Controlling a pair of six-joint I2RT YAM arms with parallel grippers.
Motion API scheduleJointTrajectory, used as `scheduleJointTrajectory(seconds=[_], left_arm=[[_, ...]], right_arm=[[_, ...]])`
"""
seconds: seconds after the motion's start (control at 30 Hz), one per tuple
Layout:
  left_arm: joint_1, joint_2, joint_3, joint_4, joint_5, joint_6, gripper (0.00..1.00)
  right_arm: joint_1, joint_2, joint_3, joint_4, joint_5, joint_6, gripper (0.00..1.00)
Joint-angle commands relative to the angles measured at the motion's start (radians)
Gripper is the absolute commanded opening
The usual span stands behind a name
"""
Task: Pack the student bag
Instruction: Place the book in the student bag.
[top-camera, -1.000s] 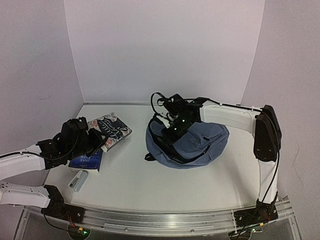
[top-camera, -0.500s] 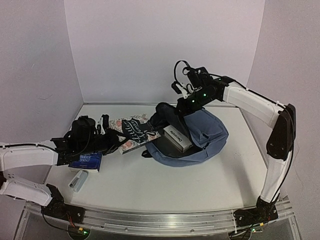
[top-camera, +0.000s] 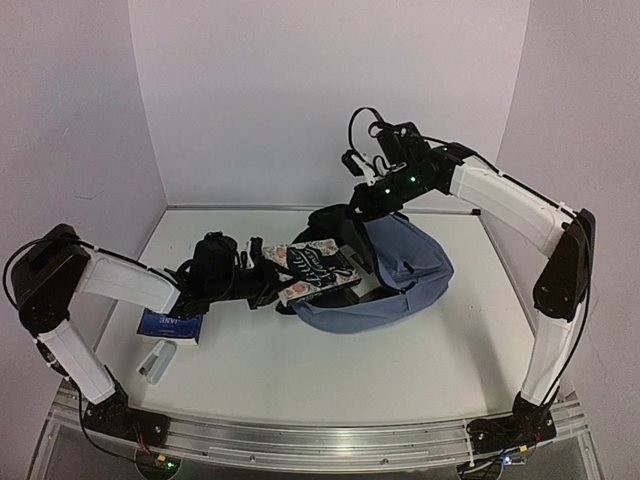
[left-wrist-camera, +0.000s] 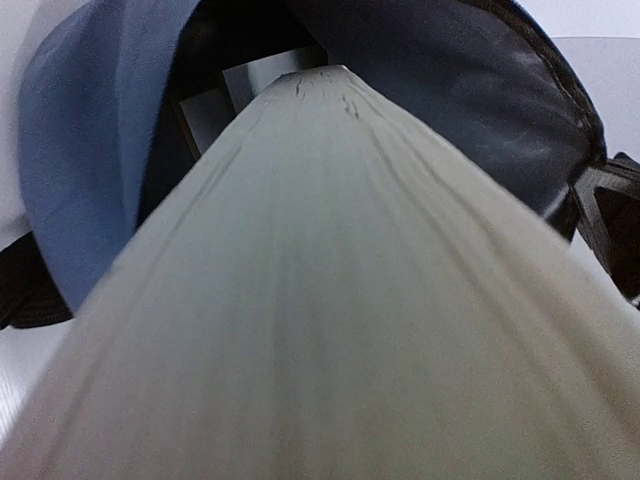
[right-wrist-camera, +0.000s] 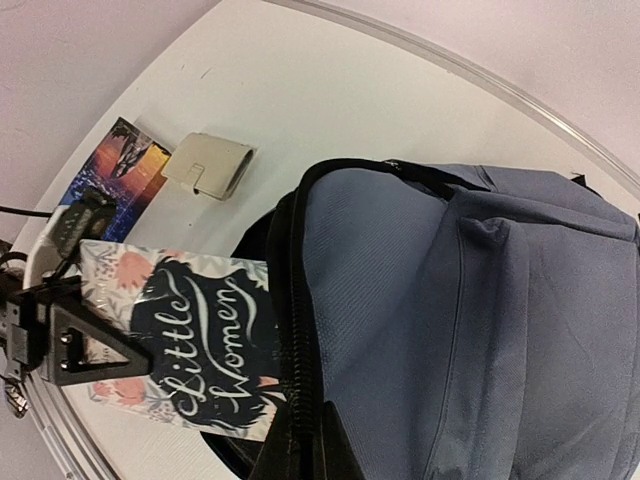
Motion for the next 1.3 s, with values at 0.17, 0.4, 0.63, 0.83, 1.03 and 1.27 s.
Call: scheduleJointTrajectory(seconds=[0.17,0.4,0.63,0.83,1.03,1.27], left_arm=[[0.002,0.232,0.248,0.304,0.099,-0.129,0.00],[0.001,0.394,0.392,0.297,0.095,-0.182,0.00],[-0.002,0.460,0.525,0.159,0.062,-0.163,0.00],[-0.007,0.553,0.718,-0.004,0.077,-0.140,0.01],[-0.006,0.568,0.770,-0.126,0.049,-0.112,0.27],[-0.010,0.435,0.642,-0.211,-0.019,-0.057,0.56]], right_arm=[[0.009,-0.081,0.033,0.063,-0.123,0.023,0.00],[0.017,-0.083,0.022,0.072,-0.160,0.036,0.00],[0.027,-0.083,0.026,0.077,-0.205,0.052,0.00],[0.028,-0.079,0.013,0.081,-0.243,0.072,0.00],[0.029,-0.085,0.001,0.087,-0.268,0.091,0.00],[0.027,-0.089,-0.018,0.089,-0.220,0.090,0.00]])
